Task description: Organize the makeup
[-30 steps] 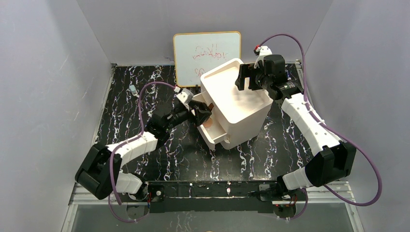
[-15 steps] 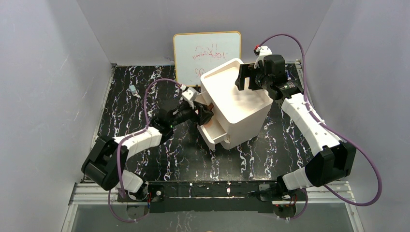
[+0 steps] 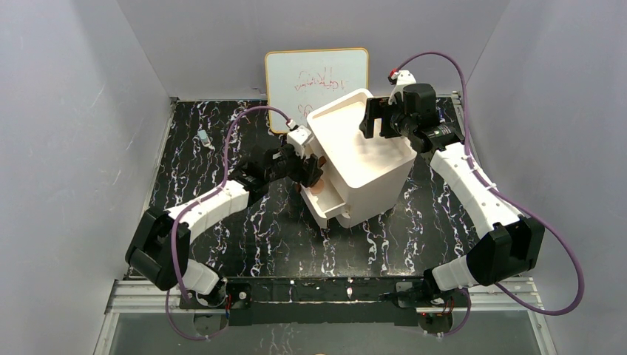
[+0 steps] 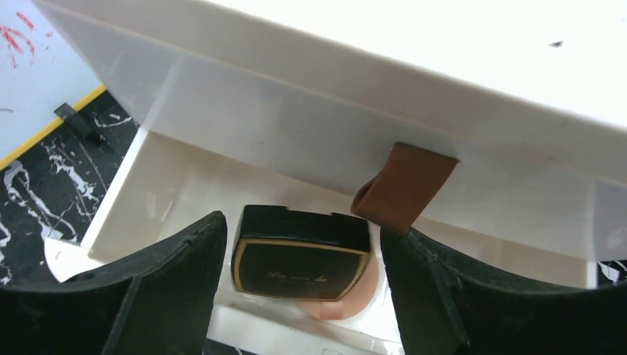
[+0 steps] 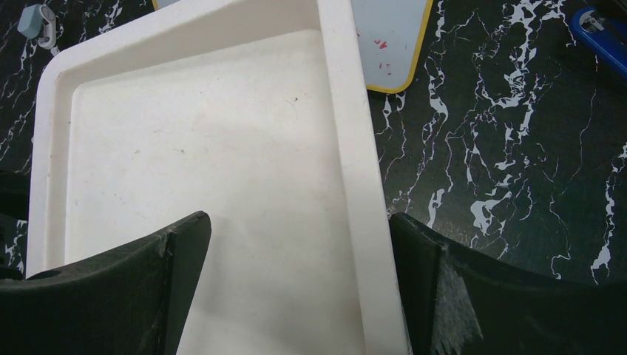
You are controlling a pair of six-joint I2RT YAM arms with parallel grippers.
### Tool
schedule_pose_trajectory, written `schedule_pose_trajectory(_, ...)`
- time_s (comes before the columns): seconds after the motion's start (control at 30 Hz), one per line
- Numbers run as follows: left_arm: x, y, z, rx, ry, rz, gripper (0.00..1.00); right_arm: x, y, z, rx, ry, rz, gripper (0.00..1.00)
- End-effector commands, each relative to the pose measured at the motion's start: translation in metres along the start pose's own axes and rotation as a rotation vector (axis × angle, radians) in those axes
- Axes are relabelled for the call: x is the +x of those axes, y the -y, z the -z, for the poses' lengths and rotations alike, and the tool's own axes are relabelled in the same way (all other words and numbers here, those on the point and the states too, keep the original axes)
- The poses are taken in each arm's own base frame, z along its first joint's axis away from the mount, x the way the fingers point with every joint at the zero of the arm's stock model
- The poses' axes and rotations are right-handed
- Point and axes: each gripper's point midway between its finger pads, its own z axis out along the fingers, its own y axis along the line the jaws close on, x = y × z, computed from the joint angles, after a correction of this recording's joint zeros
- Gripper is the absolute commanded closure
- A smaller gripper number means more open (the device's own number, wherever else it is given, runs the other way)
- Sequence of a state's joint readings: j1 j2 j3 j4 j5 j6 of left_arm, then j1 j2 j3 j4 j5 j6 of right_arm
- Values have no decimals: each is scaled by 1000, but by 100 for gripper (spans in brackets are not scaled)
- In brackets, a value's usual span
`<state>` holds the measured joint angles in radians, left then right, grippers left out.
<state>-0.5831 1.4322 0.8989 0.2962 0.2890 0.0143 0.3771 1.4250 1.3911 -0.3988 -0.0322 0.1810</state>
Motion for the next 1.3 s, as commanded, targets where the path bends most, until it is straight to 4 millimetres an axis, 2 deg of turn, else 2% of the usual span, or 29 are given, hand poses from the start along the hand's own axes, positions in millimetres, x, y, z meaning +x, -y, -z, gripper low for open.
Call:
schedule_pose_trajectory(0.0,-20,-5,9,-29,22,-37,19,30,-8,-9,-36,-103,-37,2)
schedule_pose_trajectory(0.03,-27,-4,12,-29,43,-41,16,31,-8,-9,-37,-106,-38,2)
schedule_pose_trajectory(0.2,-72,-3,36,-65,203,-81,11,32,-8,-9,-36,-110,-38,2)
schedule_pose_trajectory(0.27,-89,-2,51,-82,280,-104,2,33,-8,-9,-36,-111,-38,2)
schedule_pose_trajectory(0.3,-96,-1,60,-91,321,-119,2,33,-8,-9,-35,-112,-37,2)
schedule_pose_trajectory(0.37,-104,2,76,-103,381,-154,1,34,-9,-10,-37,-114,-37,2)
schedule_pose_trajectory(0.43,-102,1,89,-125,384,-181,2,35,-9,-10,-37,-115,-38,2)
schedule_pose_trajectory(0.57,-52,-1,92,-123,198,-229,2,36,-11,-10,-46,-115,-40,2)
schedule_pose_trajectory(0.73,36,10,76,2,-25,-211,2,37,-14,-10,-58,-114,-41,2)
schedule_pose_trajectory(0.83,73,16,70,66,-129,-195,1,35,-14,-7,-56,-108,-35,2)
schedule_pose_trajectory(1.03,97,13,72,105,-268,-230,2,37,-12,-2,-43,-104,-31,2)
schedule_pose_trajectory(1.1,96,13,70,111,-251,-222,2,38,-11,-2,-42,-103,-31,2)
schedule_pose_trajectory(1.27,70,8,53,94,-133,-239,1,40,-12,-2,-49,-105,-31,2)
